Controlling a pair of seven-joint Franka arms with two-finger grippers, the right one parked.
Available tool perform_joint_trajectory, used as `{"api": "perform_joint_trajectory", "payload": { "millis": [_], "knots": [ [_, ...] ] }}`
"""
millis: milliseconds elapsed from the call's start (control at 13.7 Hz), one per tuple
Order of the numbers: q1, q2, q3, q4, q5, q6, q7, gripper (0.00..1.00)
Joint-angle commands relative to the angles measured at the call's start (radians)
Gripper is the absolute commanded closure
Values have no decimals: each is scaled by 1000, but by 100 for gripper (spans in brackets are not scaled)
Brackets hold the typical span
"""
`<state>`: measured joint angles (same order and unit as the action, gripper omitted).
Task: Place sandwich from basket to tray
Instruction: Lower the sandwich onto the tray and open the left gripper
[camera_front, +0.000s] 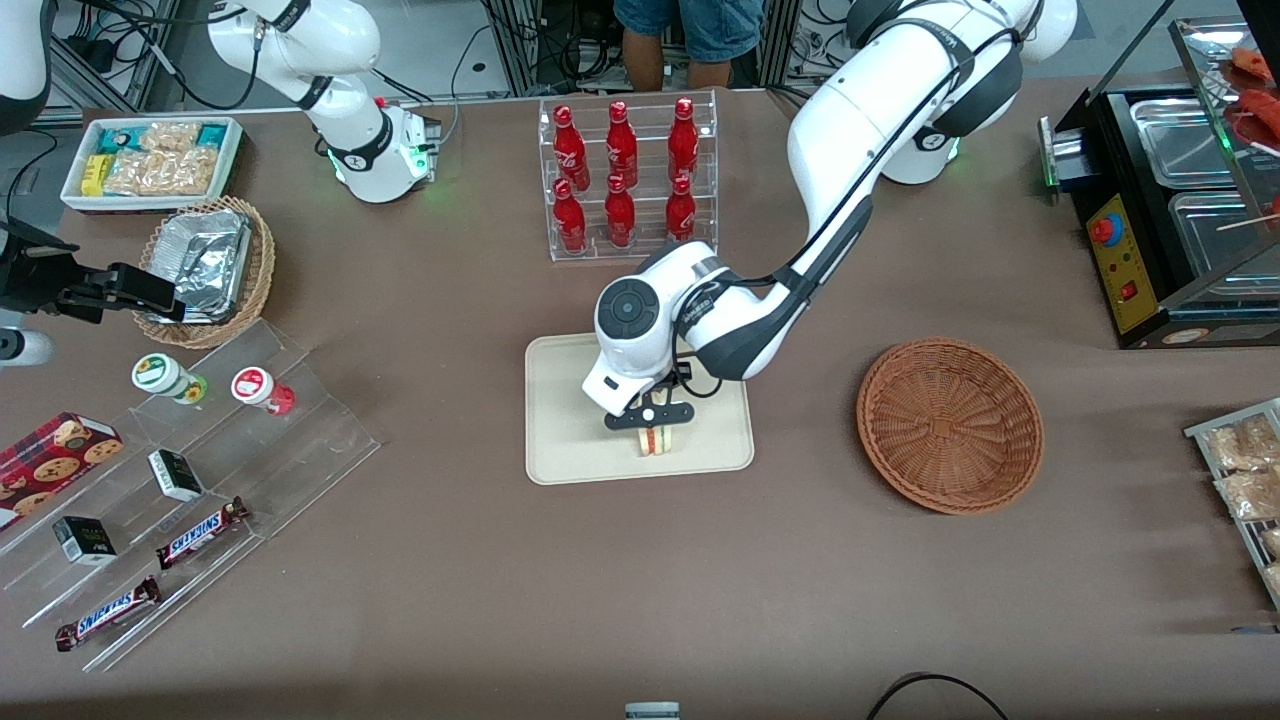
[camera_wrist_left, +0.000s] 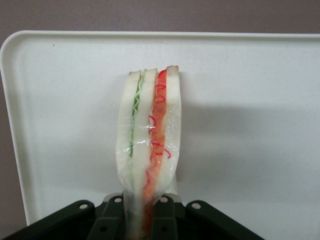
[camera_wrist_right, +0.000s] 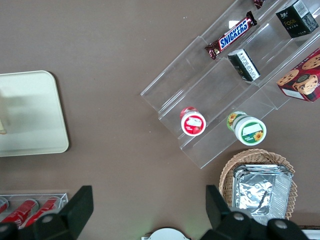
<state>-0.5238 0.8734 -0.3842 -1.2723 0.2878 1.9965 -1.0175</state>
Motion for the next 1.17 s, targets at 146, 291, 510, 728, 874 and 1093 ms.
{"api": "perform_joint_trajectory", "payload": {
  "millis": [146,291,510,728,874,1093],
  "knots": [
    [-25,21,13,44,1,-27,-35,100],
    [-25,24,13,44,1,-21,-84,100],
    [-28,39,11,45,1,-15,-108,100],
    [-31,39,13,44,1,-9,-105,0],
    [-31,36,11,39,2,-9,-105,0],
    [-21,-2,2,47,-10,-27,-104,0]
  ]
}}
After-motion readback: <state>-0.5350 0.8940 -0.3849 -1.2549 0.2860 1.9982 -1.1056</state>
